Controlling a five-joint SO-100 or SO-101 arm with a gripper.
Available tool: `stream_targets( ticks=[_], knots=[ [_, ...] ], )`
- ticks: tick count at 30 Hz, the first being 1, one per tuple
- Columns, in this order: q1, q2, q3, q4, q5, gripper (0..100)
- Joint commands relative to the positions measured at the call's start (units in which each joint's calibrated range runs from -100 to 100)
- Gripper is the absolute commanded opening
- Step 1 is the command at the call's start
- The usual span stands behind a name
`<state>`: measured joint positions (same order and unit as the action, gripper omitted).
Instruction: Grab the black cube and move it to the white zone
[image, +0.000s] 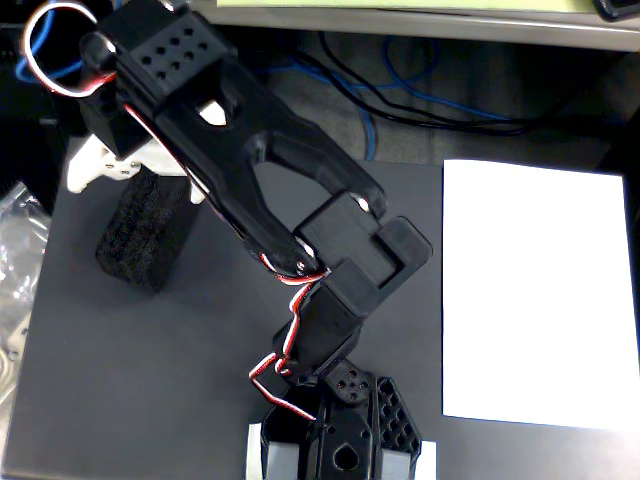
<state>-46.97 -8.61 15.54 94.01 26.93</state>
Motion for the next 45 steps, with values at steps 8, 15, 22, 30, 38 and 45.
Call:
stream_targets(
  ticks=[8, 15, 22, 30, 38, 45],
  knots=[
    [0.10, 17.81, -1.76, -5.24, 0.25, 41],
    [0.10, 19.74, -2.21, -5.42, 0.10, 41],
    [0.39, 19.74, -2.21, -5.42, -0.06, 15],
    [0.10, 19.16, -2.21, -5.42, -0.64, 1],
    [-14.62, 18.82, -17.81, 0.67, -12.06, 1],
    [-7.26, 17.39, -32.04, 5.48, -17.66, 1]
  ],
)
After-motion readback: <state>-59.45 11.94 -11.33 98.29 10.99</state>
